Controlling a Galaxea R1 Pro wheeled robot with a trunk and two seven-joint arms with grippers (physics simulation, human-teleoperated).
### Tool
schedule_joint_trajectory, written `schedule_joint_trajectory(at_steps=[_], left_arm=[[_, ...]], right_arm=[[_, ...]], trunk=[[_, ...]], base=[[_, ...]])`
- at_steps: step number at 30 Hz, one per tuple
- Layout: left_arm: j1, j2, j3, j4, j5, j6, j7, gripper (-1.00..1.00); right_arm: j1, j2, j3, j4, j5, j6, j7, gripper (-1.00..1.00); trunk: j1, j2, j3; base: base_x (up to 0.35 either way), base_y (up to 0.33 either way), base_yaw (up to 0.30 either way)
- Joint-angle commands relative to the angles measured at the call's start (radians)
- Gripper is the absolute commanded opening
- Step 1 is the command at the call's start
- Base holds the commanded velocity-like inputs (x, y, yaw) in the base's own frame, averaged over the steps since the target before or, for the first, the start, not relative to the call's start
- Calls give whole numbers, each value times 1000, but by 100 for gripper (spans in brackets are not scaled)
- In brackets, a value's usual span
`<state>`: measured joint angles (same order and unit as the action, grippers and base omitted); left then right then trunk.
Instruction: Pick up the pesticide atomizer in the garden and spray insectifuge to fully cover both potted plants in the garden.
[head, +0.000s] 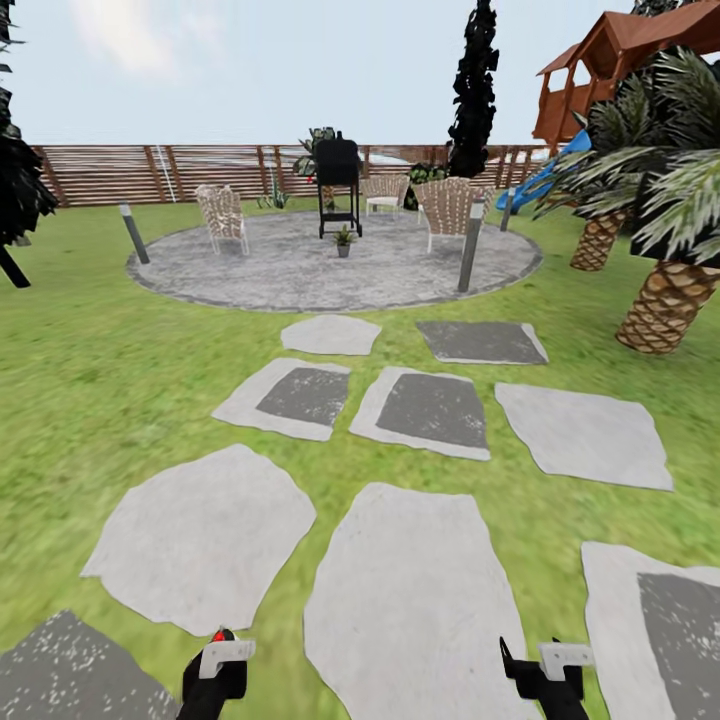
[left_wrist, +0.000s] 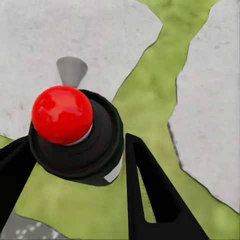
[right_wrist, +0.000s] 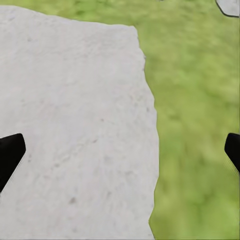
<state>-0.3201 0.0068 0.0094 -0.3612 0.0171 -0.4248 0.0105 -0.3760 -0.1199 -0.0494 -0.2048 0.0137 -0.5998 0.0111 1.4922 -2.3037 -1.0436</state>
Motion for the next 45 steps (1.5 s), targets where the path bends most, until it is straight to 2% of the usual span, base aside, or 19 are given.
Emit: schedule_joint_trajectory(at_steps=[1,38,45], left_arm=[[-1,0,0,1,1,-3,2,-100],[-1,-1,0,2,1,-3,2,-100],[-1,-1,0,2,1,-2,2,-100]], right_arm=[[-1,0,-4,1,2,-3,1,100],[0,0,-4,1,2,-3,-1,100],[0,0,-4,1,2,-3,0,100]], trunk=[[0,0,-1],[0,0,-1],[0,0,-1]], base=[[334,0,0],[335,0,0],[335,0,138]])
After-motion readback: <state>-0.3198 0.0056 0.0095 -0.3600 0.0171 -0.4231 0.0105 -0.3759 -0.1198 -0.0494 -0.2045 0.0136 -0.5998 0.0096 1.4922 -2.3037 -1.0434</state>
